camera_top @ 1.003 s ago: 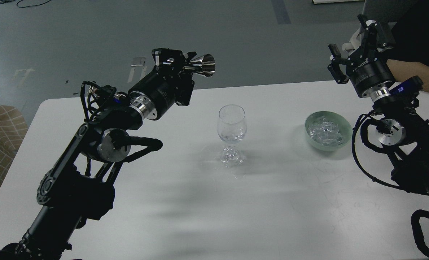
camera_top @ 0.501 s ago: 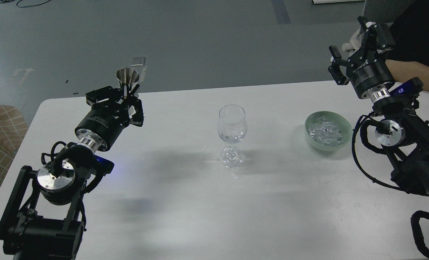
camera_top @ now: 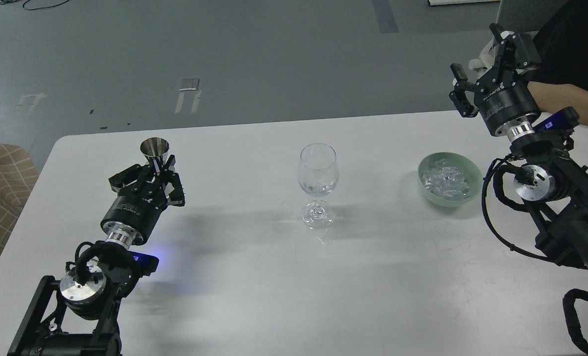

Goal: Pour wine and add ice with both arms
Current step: 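Turn the jigger upright and carry it back from the glass, then lower the jigger onto the table and open the left gripper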

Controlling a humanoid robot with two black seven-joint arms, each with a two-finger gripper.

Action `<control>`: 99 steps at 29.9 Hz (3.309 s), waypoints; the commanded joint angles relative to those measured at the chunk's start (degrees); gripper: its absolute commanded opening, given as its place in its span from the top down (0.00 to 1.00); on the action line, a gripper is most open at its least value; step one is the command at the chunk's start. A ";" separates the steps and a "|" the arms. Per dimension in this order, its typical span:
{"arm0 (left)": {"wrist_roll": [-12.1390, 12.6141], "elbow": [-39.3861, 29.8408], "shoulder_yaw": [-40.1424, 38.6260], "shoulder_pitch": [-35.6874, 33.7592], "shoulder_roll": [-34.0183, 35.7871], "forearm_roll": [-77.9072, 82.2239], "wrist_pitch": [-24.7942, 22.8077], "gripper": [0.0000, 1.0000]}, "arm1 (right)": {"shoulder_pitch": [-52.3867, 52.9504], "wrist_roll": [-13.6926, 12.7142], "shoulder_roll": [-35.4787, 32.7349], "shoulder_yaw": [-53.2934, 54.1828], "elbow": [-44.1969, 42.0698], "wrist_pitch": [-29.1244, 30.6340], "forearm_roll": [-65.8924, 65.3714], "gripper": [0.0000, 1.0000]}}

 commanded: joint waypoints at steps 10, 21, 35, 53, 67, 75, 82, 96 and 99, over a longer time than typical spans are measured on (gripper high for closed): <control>-2.48 6.46 -0.88 -1.98 -0.96 0.92 -1.74 0.83 | -0.02 0.00 0.10 0.01 0.01 -0.35 0.00 0.00; -3.27 8.40 -0.97 -2.16 -0.87 1.71 -1.65 0.77 | -0.46 0.00 0.37 0.01 0.09 -0.44 0.00 0.00; -4.24 8.75 -0.88 -2.07 -0.87 1.71 -1.56 0.68 | -0.46 0.00 0.28 0.01 0.09 -0.61 0.00 0.00; -4.24 8.84 -0.79 -1.99 -0.70 1.89 -1.56 0.56 | -0.46 0.00 0.19 0.01 0.09 -0.61 0.09 0.00; -4.24 9.63 -0.70 -2.07 -0.61 3.21 -1.65 0.55 | -0.46 0.00 0.19 0.01 0.09 -0.70 0.00 0.00; -4.24 10.07 -0.44 -2.16 -0.52 3.21 -1.65 0.55 | -0.46 0.00 0.10 0.09 0.09 -0.61 0.00 0.00; -4.24 10.07 -0.26 -2.25 -0.44 3.21 -1.65 0.45 | -0.46 0.00 0.01 0.09 0.09 -0.70 0.00 0.00; -3.71 10.07 -0.09 -2.43 -0.26 3.21 -1.65 0.14 | -0.55 0.00 -0.07 0.09 0.09 -0.70 0.09 0.00; -3.54 10.07 -0.09 -2.43 0.00 3.38 -1.65 0.03 | -0.55 0.00 -0.07 0.09 0.09 -0.70 0.00 0.00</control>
